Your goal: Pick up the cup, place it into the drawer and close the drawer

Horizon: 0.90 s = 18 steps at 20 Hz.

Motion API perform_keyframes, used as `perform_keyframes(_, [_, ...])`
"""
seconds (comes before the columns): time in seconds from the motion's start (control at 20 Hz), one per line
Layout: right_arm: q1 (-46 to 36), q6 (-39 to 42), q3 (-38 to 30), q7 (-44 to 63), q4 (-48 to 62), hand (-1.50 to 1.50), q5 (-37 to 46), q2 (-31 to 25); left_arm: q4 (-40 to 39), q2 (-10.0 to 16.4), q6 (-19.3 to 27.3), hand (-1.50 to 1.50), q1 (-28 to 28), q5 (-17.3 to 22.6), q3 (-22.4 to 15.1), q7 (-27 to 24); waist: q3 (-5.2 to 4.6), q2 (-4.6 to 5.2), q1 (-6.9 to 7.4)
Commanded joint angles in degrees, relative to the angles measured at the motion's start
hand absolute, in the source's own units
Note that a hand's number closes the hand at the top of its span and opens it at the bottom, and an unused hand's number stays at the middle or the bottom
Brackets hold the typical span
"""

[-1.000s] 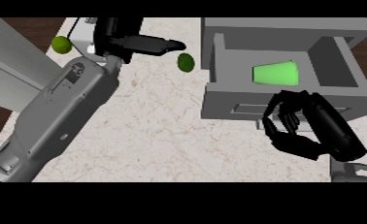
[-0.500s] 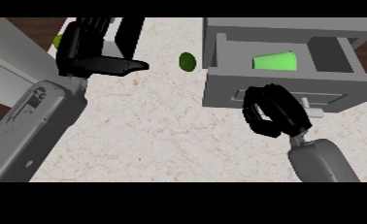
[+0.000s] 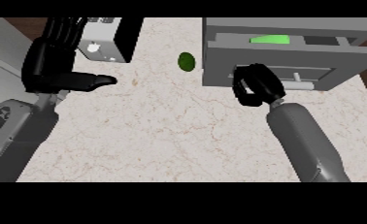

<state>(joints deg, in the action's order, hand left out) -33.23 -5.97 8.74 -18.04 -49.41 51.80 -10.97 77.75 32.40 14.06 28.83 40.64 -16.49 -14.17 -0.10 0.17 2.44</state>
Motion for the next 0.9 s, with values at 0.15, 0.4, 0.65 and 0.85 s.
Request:
perform_keyframes(0.15, [-13.76, -0.62, -6.64, -6.30, 22.71, 1.50, -1.53, -1.82, 0.67, -0.30, -3.31, -1.50, -4.00, -0.70, 1.01, -1.92, 0.22, 1.01, 1.27])
perform_keyframes(0.4, [-18.73, -0.47, -9.53, -6.67, 30.48, 1.50, -2.19, -3.95, -0.90, 0.97, -7.90, -1.50, -5.52, 0.36, 2.97, -3.40, 0.22, 1.59, 2.22])
perform_keyframes(0.65, [-22.97, 3.91, -11.58, -7.06, 32.79, 1.50, -4.12, -7.27, 0.89, -1.03, -6.79, -1.50, -3.55, -0.38, 1.41, -2.36, 0.29, 2.22, 3.20])
perform_keyframes(0.85, [-23.15, 3.90, -12.34, -8.04, 33.46, 1.50, -4.90, -7.49, -0.51, -1.64, -7.97, -1.50, -3.44, 0.11, 1.29, -1.94, 0.29, 2.65, 3.35])
